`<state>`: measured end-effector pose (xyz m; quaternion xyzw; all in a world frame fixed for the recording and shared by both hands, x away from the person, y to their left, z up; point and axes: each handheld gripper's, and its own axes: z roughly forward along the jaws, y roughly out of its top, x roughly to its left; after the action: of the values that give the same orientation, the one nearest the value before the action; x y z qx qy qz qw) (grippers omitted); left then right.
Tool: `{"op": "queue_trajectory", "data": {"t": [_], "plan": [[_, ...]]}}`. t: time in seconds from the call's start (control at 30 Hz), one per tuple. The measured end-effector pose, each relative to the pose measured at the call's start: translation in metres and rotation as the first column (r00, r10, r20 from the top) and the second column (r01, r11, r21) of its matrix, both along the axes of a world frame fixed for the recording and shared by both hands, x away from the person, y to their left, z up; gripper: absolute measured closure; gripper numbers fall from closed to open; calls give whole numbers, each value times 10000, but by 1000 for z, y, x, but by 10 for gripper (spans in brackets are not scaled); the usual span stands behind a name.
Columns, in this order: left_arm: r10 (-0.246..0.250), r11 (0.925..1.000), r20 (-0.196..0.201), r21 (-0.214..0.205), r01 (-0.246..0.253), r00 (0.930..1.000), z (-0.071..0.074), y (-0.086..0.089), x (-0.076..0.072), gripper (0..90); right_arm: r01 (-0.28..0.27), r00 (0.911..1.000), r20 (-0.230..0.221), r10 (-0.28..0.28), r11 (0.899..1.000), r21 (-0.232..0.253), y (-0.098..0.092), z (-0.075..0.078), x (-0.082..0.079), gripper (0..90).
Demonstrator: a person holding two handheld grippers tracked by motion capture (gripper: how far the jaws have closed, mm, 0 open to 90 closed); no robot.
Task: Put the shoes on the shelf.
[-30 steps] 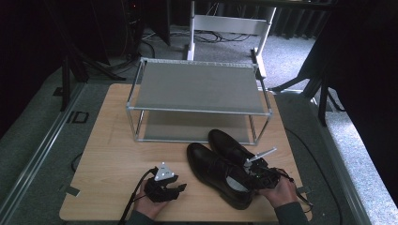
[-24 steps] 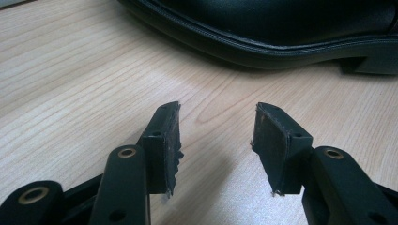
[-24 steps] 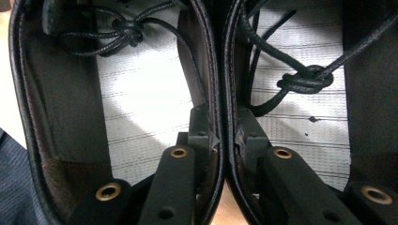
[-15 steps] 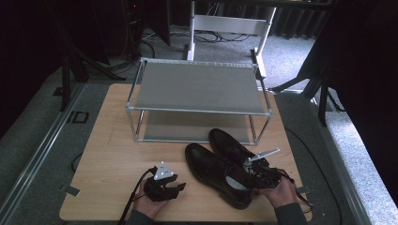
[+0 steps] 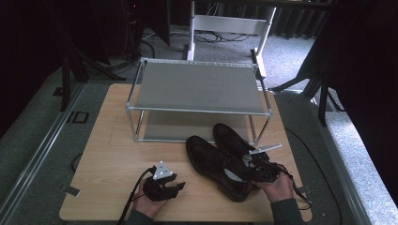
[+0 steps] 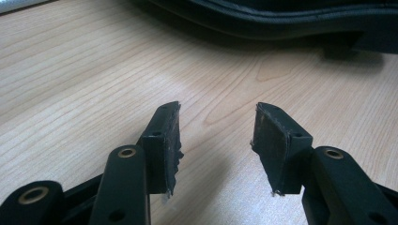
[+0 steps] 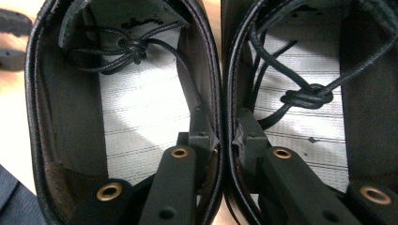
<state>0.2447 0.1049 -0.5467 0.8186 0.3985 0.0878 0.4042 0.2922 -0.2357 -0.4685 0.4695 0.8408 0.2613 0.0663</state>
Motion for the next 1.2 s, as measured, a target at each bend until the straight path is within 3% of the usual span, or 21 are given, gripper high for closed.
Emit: {"op": "queue_trajectory", "data": {"t": [0.33,0.6,0.83,1.2], "plan": [[31,10000,25,-18,-31,10000,1,1,0,519,403,9992,1,-404,9981,473,8,0,17,806],[54,10000,27,2,-54,10000,0,1,1,519,643,9978,106,-649,9966,516,16,1,27,804],[70,10000,49,5,-70,10000,1,2,1,518,1024,9940,269,-1056,9894,1028,27,6,41,804],[104,9999,50,0,-104,9999,1,2,1,518,1298,9896,451,-1364,9834,1267,42,10,55,804]]}}
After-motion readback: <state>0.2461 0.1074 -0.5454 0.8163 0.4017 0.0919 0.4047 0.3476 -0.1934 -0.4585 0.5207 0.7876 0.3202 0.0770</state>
